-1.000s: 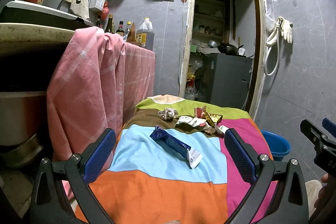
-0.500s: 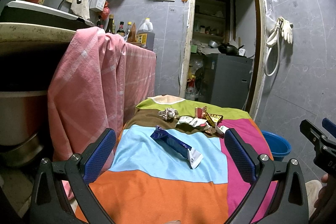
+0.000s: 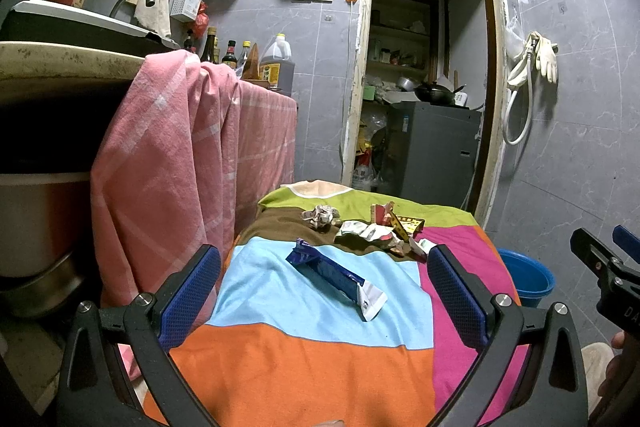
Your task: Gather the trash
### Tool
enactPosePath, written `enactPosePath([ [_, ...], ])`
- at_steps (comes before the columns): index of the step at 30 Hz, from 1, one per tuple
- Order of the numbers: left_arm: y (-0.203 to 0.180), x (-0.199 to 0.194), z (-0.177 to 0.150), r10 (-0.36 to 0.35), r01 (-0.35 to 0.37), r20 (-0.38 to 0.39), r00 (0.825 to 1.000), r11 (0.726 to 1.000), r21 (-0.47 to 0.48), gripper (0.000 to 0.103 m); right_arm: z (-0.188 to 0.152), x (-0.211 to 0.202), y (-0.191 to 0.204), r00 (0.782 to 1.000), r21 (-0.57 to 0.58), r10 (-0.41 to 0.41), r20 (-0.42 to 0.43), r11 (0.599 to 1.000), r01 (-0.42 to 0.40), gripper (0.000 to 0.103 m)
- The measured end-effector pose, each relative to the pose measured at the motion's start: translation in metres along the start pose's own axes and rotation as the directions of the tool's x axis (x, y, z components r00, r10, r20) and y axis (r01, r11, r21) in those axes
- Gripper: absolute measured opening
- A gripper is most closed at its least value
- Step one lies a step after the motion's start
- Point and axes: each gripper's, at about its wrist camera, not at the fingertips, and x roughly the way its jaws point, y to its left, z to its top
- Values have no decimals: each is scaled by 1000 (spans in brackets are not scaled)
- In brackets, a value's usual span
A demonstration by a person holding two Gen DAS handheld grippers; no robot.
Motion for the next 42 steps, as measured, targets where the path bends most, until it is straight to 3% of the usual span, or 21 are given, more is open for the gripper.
enactPosePath([
  [34, 3, 7, -4, -3, 3, -7, 1000, 1000, -5, 101, -2, 2, 0, 1000, 2, 5, -2, 1000, -5, 103],
  [36, 6, 11, -13, -9, 9, -8, 1000, 1000, -10, 101, -3, 4, 2, 1000, 3, 10, 6, 1000, -10, 103],
  [42, 2, 28, 3, -10, 10, -6, 1000, 1000, -3, 101, 11, 20, 0, 997, 7, 36, 63, 999, -37, 103],
])
